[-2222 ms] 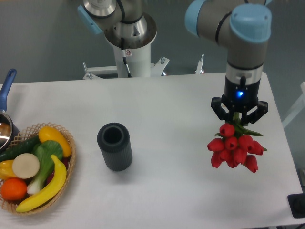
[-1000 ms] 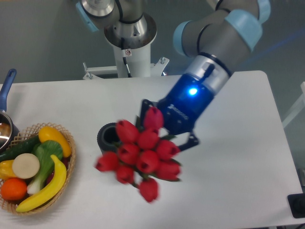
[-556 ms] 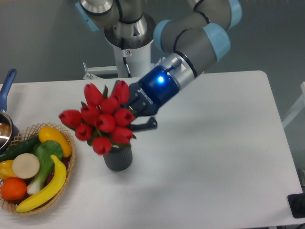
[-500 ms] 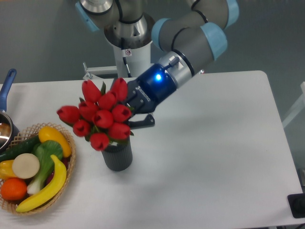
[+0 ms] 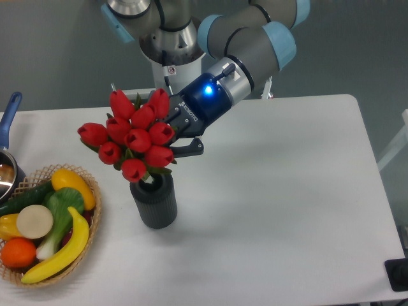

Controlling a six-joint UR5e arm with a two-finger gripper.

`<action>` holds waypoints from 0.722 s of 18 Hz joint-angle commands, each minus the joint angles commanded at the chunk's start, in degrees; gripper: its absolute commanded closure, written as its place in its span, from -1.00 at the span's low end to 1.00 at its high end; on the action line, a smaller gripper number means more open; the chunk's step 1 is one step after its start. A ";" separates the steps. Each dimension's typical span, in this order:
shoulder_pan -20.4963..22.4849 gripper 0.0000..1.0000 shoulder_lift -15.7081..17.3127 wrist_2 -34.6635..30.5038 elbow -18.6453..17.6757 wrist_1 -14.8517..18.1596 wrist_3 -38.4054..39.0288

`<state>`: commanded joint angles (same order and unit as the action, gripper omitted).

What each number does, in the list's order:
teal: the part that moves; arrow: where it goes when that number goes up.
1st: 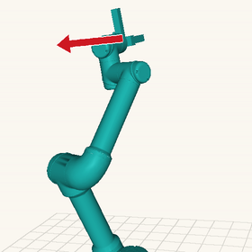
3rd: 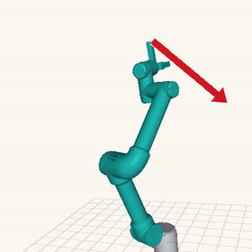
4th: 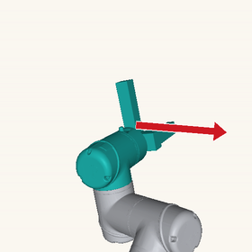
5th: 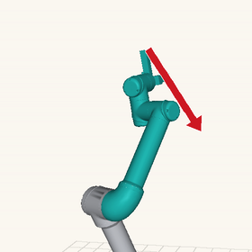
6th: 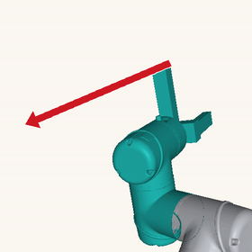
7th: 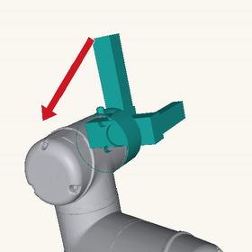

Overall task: Insert the flowers into the vase
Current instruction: 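Lower the tulip stems down into the vase opening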

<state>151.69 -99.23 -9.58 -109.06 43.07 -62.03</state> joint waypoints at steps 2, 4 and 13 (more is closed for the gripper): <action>0.27 0.87 -0.27 0.00 -2.20 0.00 -4.40; 0.18 0.84 -0.35 -0.09 -3.35 0.00 -5.99; -0.43 -0.05 -0.97 -0.79 -9.32 0.35 -11.00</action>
<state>151.26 -100.19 -10.37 -118.38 43.42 -73.04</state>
